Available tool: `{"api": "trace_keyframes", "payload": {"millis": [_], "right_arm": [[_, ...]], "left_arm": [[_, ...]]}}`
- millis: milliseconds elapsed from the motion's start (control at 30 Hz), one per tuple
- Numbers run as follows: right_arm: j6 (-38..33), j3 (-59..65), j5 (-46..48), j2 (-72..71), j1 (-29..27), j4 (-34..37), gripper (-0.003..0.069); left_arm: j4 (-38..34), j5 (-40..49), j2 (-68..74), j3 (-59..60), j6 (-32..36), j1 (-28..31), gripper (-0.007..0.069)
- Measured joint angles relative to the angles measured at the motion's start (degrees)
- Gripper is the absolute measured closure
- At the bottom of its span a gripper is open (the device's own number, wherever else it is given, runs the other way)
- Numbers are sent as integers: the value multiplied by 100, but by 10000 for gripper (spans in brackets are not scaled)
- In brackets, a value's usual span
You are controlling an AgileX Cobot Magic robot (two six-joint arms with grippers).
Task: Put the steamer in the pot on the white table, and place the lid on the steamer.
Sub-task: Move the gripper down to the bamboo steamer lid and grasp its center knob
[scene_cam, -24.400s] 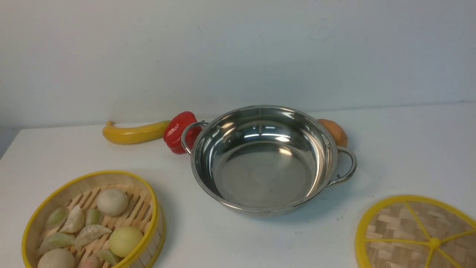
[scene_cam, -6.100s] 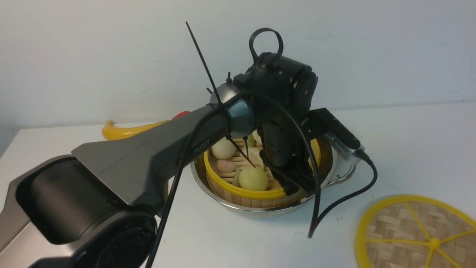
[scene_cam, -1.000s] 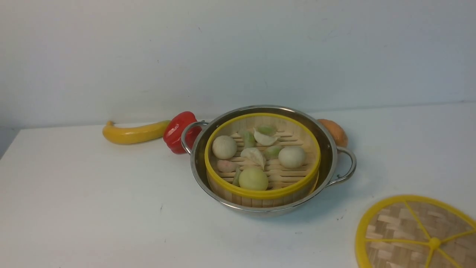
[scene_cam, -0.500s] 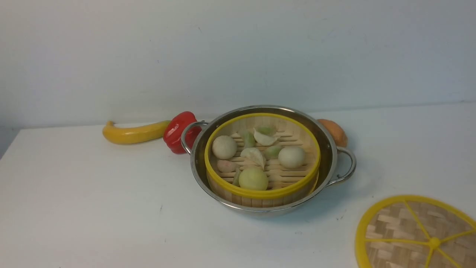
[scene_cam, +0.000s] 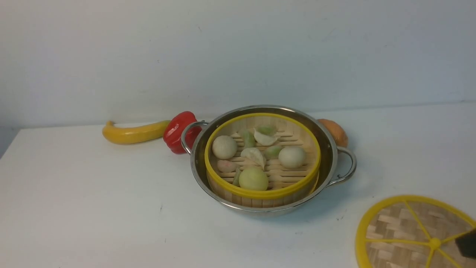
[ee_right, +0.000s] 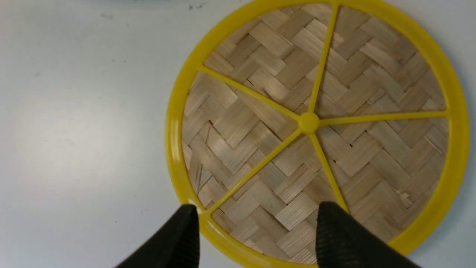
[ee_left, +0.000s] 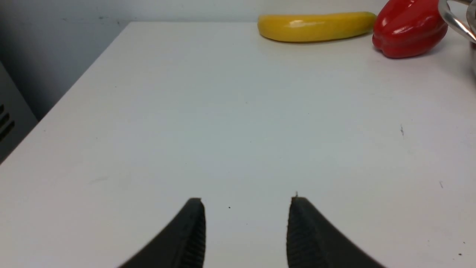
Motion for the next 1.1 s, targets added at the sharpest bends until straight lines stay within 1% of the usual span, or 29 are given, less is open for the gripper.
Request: {"api": "trace_keyframes", "payload": {"millis": [267,433,733,900,967,1033,1100], "right_arm": [[72,-861,66,1641,0,-97,270],[78,-1055,47,2212,0,-128,276],[45,-1081,-201,2812,5,-281,289],[101,-1081,-338,3070,307,-569,289],[254,-1081,-386,3110,464,-750,289],[595,-1081,-414,3115,608,-1090,289],[719,-1081,-421,3115,647,-1220,289]], "left_arm": [[0,0,0,0,0,0,334],[0,0,0,0,0,0,334],[0,0,0,0,0,0,334],[0,0,0,0,0,0,334],[0,0,0,0,0,0,334],[0,0,0,0,0,0,334],[0,0,0,0,0,0,334]]}}
